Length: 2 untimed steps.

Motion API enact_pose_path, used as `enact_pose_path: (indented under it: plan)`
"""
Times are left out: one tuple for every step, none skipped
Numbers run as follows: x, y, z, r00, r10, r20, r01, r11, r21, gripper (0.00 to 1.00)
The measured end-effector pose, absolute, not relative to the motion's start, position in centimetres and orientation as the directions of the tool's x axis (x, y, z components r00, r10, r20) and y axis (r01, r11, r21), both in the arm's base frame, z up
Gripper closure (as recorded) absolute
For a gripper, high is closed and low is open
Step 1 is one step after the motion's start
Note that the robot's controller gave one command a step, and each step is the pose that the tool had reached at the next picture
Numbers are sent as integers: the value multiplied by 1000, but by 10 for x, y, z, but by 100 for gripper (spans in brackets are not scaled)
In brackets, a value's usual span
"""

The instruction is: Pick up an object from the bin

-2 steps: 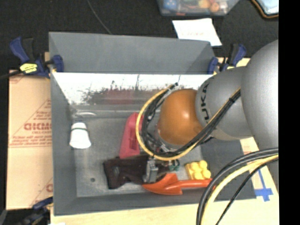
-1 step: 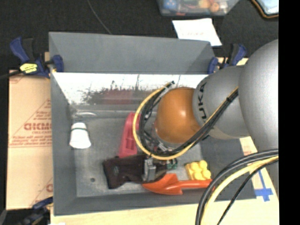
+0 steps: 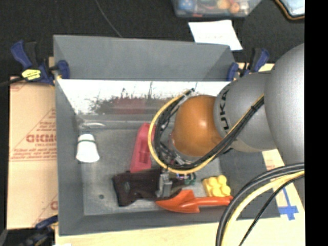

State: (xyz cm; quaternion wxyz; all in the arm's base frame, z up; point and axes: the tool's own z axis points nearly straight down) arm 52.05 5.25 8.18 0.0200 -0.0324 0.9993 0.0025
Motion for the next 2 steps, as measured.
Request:
enact_pose_path:
  plan:
    - [524, 57, 82, -996, -79, -43, -79, 997, 2, 0]
    - [526, 40, 73, -996, 81, -48, 80, 997, 11, 100]
